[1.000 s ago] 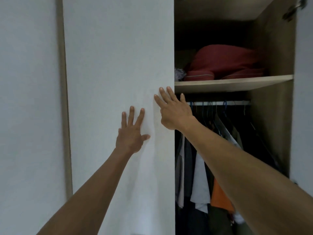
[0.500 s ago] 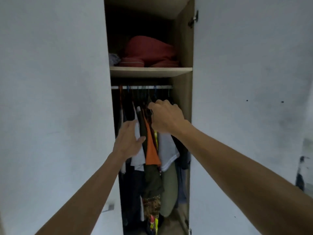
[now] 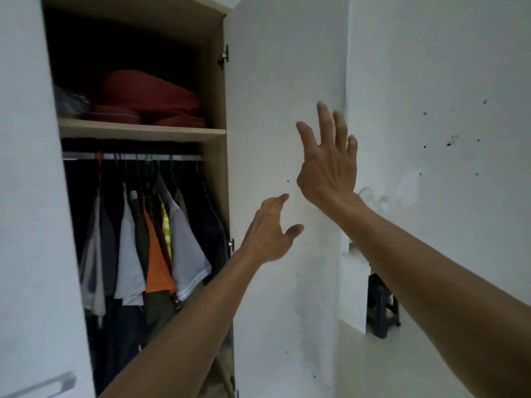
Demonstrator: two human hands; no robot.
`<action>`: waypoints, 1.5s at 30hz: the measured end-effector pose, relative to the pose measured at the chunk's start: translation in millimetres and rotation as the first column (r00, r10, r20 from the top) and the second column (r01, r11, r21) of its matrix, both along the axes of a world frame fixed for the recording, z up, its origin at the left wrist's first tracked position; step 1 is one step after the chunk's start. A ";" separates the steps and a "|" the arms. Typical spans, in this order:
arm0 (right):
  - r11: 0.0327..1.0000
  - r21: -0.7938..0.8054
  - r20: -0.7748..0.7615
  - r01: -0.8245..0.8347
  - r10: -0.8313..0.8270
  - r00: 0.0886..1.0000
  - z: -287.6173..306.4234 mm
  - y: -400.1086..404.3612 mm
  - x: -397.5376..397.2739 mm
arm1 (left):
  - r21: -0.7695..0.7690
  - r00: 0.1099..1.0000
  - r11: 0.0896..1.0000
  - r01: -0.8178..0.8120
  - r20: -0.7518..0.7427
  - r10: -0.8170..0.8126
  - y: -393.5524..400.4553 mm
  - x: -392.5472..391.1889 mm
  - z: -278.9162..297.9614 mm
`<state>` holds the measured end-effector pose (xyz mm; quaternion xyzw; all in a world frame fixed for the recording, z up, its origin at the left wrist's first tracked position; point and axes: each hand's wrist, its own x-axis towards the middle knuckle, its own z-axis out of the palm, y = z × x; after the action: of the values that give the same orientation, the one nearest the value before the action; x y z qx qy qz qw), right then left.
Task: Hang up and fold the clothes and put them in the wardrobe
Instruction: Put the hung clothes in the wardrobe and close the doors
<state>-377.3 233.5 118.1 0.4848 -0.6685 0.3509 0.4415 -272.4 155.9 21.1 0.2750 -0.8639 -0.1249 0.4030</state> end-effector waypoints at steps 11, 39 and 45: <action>0.735 -0.477 0.582 -0.482 0.675 0.453 11.4 12.9 -79.5 | -0.004 0.993 1.000 -0.019 -0.121 0.018 37.2 -95.6 24.7; 0.519 0.244 0.124 -0.820 0.821 0.557 -18.3 -223.4 140.6 | -0.260 0.641 0.617 -0.743 -0.543 0.543 -95.4 202.3 48.1; 0.600 0.247 0.104 -0.761 0.764 0.637 -18.9 -272.5 167.6 | -0.243 0.618 0.574 -0.782 -0.425 0.661 -157.5 247.0 48.0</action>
<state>-209.6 -39.0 99.2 0.7805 -0.4362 0.4085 0.1839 -25.4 -1.5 69.1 0.4951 -0.6100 0.1960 0.5868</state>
